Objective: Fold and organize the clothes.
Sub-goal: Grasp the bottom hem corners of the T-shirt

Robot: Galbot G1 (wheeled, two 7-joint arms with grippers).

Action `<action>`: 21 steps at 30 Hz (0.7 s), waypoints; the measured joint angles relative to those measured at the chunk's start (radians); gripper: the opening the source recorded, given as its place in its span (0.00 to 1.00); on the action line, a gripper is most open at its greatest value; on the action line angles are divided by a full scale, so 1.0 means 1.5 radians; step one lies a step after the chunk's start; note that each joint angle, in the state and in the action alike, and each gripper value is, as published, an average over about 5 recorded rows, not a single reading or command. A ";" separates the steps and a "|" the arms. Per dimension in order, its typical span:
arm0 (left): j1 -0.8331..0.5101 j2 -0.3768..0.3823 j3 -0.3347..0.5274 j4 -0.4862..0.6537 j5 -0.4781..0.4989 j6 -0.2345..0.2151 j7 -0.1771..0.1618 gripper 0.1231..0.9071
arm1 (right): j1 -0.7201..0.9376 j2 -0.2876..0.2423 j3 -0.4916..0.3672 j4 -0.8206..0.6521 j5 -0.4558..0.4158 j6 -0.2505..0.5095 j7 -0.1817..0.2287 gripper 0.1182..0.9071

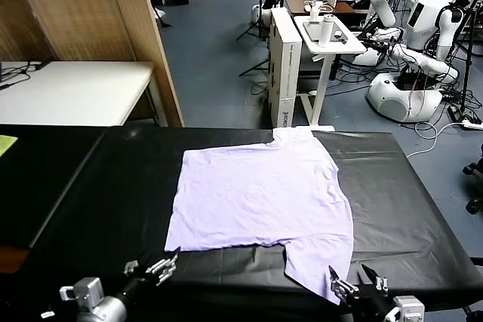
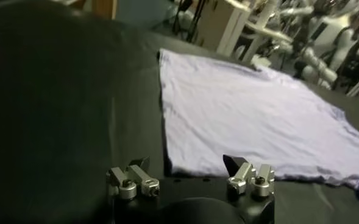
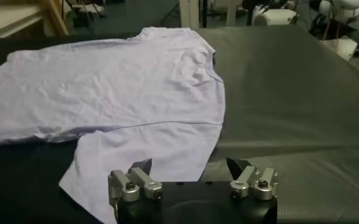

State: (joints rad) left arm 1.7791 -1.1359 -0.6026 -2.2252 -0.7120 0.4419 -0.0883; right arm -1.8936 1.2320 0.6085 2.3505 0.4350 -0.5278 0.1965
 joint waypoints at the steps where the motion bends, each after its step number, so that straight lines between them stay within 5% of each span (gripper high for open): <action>1: -0.001 -0.001 0.001 0.001 0.000 -0.001 0.000 1.00 | 0.000 0.000 0.000 0.000 0.000 0.000 0.000 1.00; 9: -0.012 -0.006 0.006 0.019 0.003 -0.008 -0.003 0.93 | -0.001 0.003 -0.004 -0.003 -0.003 -0.003 0.000 0.89; 16: -0.010 -0.010 0.010 0.024 0.010 -0.011 -0.003 0.48 | -0.006 0.007 -0.006 -0.006 -0.006 -0.004 0.000 0.55; 21: -0.009 -0.012 0.011 0.028 0.014 -0.013 -0.004 0.16 | -0.008 0.010 -0.006 -0.006 -0.006 -0.005 0.000 0.20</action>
State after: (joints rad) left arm 1.7654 -1.1536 -0.5859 -2.1840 -0.6906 0.4230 -0.0945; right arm -1.9061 1.2474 0.5989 2.3415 0.4263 -0.5351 0.1969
